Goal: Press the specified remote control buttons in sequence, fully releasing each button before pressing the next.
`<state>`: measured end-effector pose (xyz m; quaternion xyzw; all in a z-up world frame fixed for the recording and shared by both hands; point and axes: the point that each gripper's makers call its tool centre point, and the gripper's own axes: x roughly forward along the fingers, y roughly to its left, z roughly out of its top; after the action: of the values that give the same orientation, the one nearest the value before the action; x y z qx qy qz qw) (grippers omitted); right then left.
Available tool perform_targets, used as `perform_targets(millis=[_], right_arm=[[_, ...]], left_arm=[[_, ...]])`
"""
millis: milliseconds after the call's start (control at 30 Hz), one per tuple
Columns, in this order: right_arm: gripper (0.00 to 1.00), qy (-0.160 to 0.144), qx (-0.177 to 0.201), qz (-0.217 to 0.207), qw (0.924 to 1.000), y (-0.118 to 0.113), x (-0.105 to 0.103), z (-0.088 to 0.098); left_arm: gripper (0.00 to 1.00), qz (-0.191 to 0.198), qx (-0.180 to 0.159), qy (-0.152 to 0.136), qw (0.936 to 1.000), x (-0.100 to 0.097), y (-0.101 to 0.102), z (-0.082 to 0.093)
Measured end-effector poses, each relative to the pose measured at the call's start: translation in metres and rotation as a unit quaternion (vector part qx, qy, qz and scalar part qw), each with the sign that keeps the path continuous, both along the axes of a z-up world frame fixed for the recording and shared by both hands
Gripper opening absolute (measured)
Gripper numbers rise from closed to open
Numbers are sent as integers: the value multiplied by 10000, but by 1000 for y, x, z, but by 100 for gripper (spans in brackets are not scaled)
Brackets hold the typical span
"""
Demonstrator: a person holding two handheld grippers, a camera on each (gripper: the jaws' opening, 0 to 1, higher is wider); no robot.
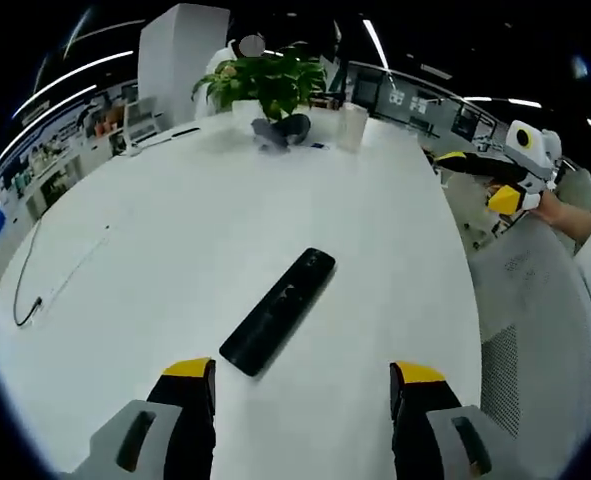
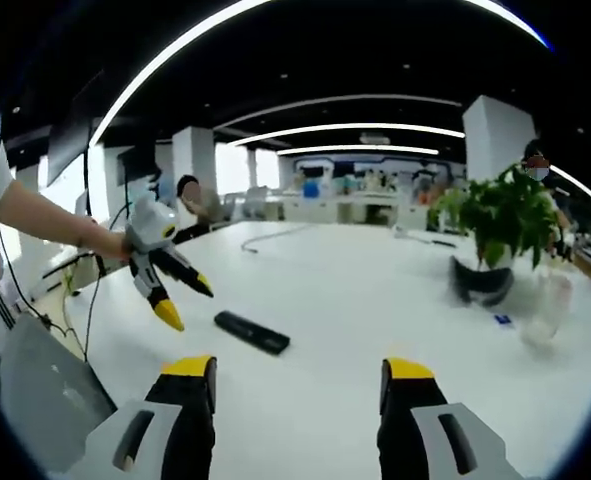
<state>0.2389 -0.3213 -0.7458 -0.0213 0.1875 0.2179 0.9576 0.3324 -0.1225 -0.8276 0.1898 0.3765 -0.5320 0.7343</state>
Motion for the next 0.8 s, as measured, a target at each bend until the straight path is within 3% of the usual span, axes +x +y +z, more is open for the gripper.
perform_targets(millis=[267, 600, 800], right_arm=[[63, 42, -33, 11, 10000, 0, -1, -2], [61, 138, -120, 38, 9998, 0, -3, -7], [60, 145, -112, -49, 9998, -4, -3, -7]], left_arm=[[72, 416, -419, 436, 9973, 11, -13, -2], [70, 270, -50, 237, 9993, 22, -19, -15], [68, 131, -66, 88, 9999, 28, -27, -19]])
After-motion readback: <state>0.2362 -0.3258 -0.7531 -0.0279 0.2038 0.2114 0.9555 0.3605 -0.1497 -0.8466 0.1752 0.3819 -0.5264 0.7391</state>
